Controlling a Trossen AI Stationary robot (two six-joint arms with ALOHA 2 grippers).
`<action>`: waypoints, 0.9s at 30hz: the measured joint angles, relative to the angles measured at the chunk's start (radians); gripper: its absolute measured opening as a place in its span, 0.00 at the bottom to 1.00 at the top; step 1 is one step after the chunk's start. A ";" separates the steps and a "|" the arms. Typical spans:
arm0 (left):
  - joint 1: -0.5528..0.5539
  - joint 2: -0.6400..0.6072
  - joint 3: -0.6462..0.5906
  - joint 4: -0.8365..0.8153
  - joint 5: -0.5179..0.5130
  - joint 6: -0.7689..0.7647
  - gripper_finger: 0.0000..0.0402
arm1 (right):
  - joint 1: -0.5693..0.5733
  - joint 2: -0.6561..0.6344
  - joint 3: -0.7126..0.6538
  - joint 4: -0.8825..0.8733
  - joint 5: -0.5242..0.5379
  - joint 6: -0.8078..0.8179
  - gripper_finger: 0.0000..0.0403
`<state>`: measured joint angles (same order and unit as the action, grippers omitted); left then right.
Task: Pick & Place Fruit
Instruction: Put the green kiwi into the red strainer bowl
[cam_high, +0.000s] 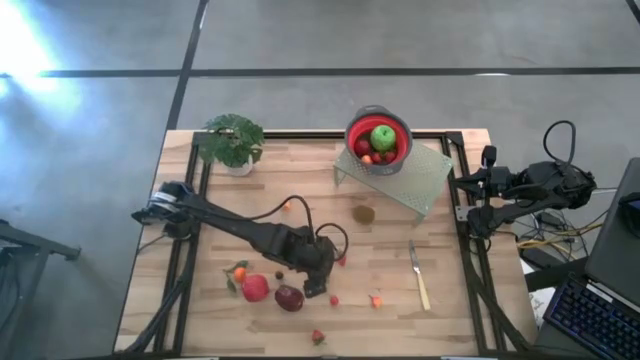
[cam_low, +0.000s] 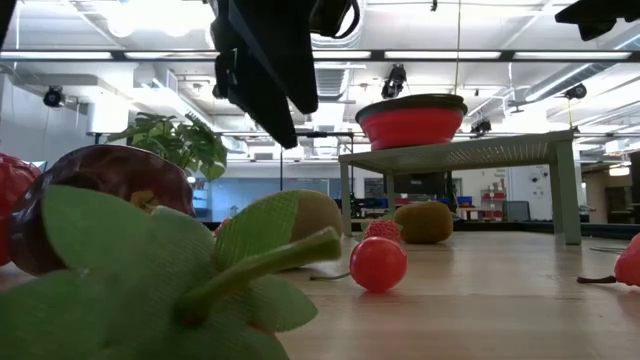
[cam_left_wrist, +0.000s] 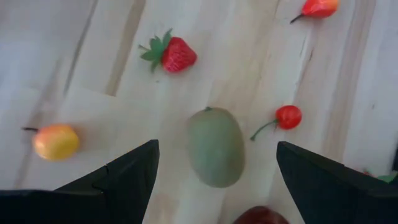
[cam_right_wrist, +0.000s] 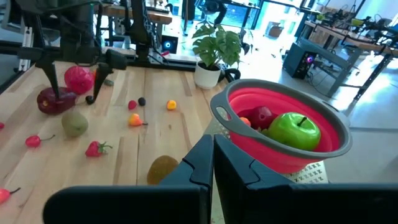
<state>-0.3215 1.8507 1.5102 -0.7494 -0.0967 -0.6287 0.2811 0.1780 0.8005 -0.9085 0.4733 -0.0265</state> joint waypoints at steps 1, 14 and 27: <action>-0.005 0.000 -0.012 0.022 0.000 -0.013 0.82 | 0.000 0.000 0.000 0.000 0.000 0.000 0.02; -0.034 0.000 -0.221 0.285 -0.001 -0.105 0.82 | 0.000 0.000 0.000 0.000 0.000 0.000 0.02; -0.028 -0.001 -0.389 0.440 -0.037 -0.081 0.82 | 0.000 0.000 0.000 0.000 0.000 0.000 0.02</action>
<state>-0.3500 1.8500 1.1213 -0.3097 -0.1336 -0.7100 0.2810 0.1780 0.8005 -0.9087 0.4734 -0.0266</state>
